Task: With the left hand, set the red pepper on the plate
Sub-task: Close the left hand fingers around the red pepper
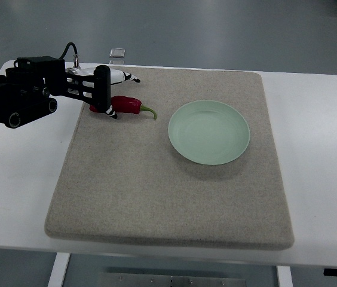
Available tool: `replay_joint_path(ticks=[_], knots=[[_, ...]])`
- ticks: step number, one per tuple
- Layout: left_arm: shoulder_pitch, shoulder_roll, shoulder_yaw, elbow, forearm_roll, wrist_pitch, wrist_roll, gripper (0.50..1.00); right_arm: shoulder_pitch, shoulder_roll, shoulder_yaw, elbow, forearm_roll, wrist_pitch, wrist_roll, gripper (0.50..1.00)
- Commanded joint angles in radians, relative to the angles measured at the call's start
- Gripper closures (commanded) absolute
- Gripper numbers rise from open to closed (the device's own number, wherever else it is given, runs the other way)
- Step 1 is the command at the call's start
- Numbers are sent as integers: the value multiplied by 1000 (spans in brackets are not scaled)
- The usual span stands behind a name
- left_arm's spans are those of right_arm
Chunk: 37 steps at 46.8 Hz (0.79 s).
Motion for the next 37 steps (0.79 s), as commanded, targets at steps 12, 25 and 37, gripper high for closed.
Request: replay_joint_path(ticks=[12, 25, 37], knots=[[12, -16, 1, 19, 0, 1, 0, 564, 0, 0, 0, 0, 0, 0, 0, 568], [27, -30, 1, 34, 0, 1, 0, 611, 0, 0, 0, 0, 0, 0, 0, 568], [29, -30, -1, 34, 1, 9, 0, 636, 0, 0, 0, 0, 0, 0, 0, 568]])
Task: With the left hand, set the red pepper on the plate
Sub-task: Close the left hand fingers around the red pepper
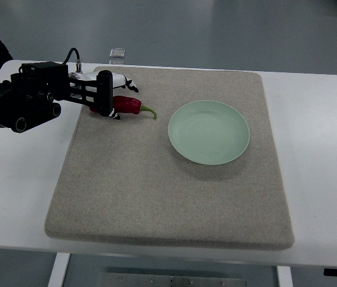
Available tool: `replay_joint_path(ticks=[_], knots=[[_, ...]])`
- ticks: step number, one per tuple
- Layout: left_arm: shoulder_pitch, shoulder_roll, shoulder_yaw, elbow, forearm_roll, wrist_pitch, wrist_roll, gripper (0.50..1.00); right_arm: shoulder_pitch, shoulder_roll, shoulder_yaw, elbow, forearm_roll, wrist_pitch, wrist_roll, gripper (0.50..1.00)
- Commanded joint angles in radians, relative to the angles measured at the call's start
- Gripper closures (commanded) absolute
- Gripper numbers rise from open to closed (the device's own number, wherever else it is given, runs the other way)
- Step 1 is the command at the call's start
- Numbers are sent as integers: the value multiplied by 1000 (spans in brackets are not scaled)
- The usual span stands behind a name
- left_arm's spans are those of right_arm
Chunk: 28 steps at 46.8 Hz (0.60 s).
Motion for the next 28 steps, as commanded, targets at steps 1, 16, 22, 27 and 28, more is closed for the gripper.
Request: replay_joint_path(ticks=[1, 16, 22, 27, 28], knots=[[0, 1, 0, 0, 1, 0, 0, 636, 0, 0, 0, 2, 0, 0, 0, 568], [0, -1, 1, -2, 1, 0, 0, 677, 0, 0, 0, 0, 0, 0, 0, 568], [0, -2, 0, -2, 1, 0, -2, 684, 0, 0, 0, 0, -2, 0, 0, 568], [2, -4, 0, -2, 3, 0, -2, 711, 0, 0, 0, 0, 0, 0, 0, 568], [3, -6, 0, -2, 3, 0, -2, 714, 0, 0, 0, 0, 0, 0, 0, 568]])
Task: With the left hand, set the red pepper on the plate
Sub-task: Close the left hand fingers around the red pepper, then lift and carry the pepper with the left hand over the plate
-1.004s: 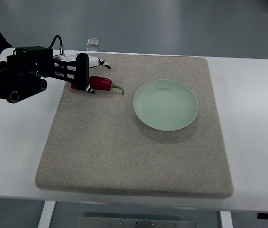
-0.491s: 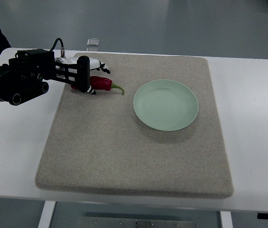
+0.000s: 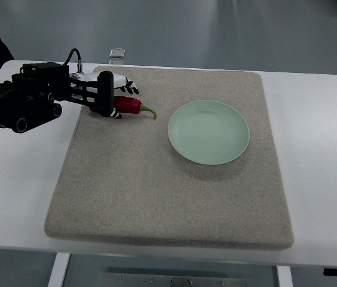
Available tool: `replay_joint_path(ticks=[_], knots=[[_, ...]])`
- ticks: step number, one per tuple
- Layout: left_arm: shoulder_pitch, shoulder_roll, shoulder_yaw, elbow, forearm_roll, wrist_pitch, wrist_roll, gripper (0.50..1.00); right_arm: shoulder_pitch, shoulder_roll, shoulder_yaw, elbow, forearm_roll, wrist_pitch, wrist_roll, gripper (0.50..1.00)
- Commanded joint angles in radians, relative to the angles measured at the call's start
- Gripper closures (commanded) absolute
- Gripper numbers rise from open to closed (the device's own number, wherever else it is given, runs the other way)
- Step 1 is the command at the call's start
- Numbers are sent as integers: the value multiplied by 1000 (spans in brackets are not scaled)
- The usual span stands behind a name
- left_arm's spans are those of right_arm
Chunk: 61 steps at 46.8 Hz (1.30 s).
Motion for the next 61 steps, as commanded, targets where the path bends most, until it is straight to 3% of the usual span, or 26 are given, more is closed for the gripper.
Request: replay_joint_path(ticks=[1, 6, 9, 19, 26, 41, 61], knots=[[3, -3, -1, 0, 0, 0, -1, 714, 0, 0, 0, 0, 0, 0, 0, 568], [11, -3, 1, 0, 0, 0, -1, 724, 0, 0, 0, 0, 0, 0, 0, 568], [13, -3, 1, 2, 0, 0, -1, 771, 0, 0, 0, 0, 0, 0, 1, 568], [13, -3, 1, 2, 0, 0, -1, 776, 0, 0, 0, 0, -2, 0, 0, 568], [13, -3, 2, 9, 0, 0, -1, 806, 0, 0, 0, 0, 0, 0, 0, 568], [14, -3, 4, 8, 3, 0, -1, 999, 0, 0, 0, 0, 0, 0, 0, 568], [-3, -3, 2, -1, 3, 0, -1, 1000, 0, 0, 0, 0, 0, 0, 1, 568]])
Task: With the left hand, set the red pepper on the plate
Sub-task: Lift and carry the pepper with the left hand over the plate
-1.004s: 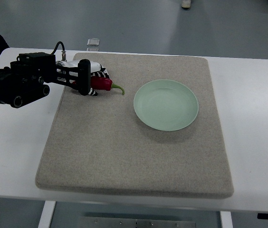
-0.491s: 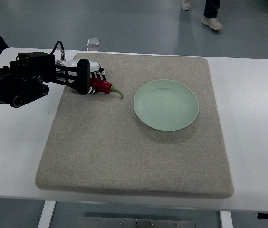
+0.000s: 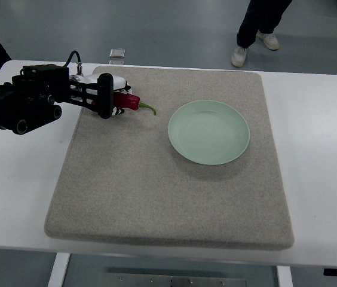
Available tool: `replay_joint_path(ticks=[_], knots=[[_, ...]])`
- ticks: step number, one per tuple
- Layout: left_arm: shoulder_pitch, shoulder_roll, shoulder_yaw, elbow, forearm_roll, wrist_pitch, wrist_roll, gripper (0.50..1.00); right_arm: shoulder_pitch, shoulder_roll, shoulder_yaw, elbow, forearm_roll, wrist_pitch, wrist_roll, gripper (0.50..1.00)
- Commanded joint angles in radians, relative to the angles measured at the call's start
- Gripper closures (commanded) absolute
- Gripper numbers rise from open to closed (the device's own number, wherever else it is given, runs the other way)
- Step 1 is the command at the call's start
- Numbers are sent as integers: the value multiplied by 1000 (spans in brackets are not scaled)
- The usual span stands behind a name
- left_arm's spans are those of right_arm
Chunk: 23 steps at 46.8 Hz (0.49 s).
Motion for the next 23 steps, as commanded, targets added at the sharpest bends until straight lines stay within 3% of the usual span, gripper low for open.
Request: replay_joint_path(ticks=[1, 23], knots=[[-6, 0, -4, -6, 0, 0, 0, 1000, 0, 0, 0, 0, 0, 0, 0, 568], [-59, -5, -6, -42, 2, -6, 0, 1000, 0, 0, 0, 1, 0, 0, 0, 568]])
